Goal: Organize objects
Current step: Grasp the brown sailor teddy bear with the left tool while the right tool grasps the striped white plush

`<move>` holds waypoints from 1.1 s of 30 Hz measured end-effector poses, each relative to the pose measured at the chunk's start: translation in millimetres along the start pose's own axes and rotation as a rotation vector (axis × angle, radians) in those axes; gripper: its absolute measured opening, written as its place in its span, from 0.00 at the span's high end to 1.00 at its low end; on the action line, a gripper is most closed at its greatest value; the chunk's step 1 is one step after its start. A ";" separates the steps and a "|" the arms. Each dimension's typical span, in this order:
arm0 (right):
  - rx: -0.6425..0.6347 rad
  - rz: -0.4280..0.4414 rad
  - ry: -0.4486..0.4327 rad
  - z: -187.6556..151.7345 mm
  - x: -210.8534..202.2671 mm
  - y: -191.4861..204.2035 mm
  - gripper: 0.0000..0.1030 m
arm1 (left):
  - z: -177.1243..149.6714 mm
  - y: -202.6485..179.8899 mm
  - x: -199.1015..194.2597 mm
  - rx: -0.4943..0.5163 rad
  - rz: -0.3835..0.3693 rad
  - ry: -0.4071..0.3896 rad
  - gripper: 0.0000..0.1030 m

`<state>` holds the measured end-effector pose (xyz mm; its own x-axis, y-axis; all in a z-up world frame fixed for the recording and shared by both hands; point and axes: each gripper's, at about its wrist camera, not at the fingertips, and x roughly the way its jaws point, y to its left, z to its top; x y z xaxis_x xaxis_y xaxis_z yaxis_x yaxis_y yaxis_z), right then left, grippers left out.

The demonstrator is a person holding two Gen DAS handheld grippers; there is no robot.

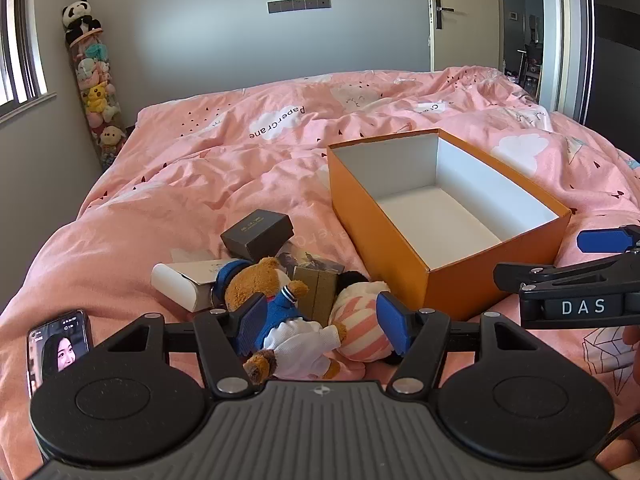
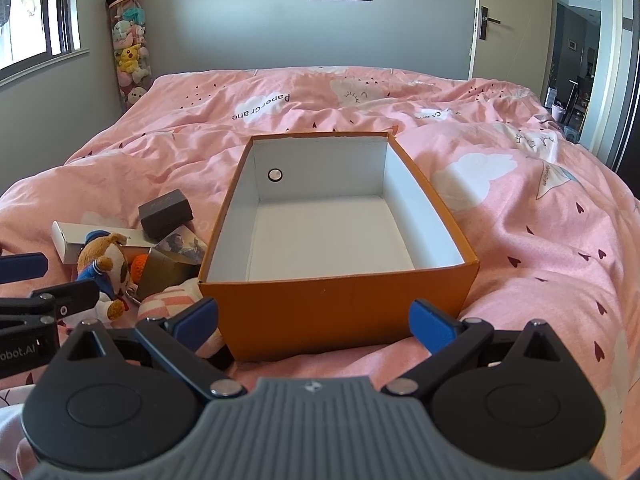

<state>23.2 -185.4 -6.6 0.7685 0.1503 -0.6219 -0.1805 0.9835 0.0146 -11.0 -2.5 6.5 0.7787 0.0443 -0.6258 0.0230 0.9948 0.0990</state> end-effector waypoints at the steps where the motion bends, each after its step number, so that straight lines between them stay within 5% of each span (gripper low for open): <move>1: 0.000 0.001 0.003 -0.2 0.4 0.0 0.02 | -0.1 0.2 0.2 -0.001 0.000 0.001 0.28; 25: 0.013 0.118 0.073 12.4 19.7 14.1 0.02 | 2.1 7.0 6.2 -0.020 -0.003 0.034 0.29; 33: 0.053 0.213 0.162 20.7 38.2 35.0 0.33 | 5.8 32.4 12.2 -0.124 -0.006 0.079 0.29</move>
<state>58.9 -143.1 -13.6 0.6076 0.3404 -0.7177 -0.2915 0.9360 0.1971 2.9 29.7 6.6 0.7267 0.0403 -0.6858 -0.0537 0.9986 0.0018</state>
